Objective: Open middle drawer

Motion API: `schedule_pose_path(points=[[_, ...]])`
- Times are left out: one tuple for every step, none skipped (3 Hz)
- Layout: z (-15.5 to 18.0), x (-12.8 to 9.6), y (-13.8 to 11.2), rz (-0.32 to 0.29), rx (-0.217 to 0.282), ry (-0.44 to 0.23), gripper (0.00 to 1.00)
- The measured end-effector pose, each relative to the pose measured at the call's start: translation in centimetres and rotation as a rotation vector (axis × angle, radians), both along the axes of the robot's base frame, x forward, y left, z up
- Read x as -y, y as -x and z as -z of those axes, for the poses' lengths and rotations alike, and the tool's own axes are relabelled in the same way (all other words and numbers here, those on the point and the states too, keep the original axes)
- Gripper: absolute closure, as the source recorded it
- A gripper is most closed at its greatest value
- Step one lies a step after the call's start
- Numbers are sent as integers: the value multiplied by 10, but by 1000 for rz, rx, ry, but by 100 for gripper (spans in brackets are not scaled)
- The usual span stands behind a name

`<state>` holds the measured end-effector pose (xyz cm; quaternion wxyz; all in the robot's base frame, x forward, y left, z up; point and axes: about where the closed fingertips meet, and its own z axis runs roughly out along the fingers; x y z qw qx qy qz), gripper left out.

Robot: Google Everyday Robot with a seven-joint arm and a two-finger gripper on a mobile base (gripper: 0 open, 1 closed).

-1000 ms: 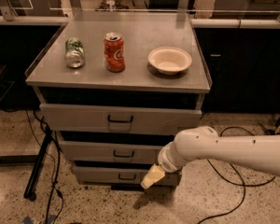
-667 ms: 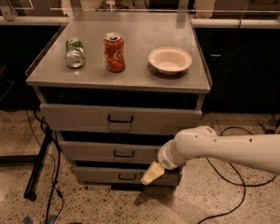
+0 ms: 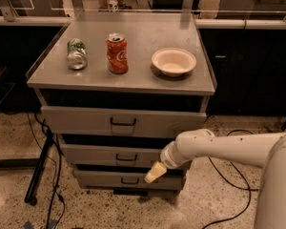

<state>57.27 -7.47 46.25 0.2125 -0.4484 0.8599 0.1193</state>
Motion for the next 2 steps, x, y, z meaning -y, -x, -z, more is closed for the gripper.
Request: schedule_pose_path(points=[[7, 2, -7, 3, 6, 9, 0], [14, 2, -11, 1, 5, 21, 0]])
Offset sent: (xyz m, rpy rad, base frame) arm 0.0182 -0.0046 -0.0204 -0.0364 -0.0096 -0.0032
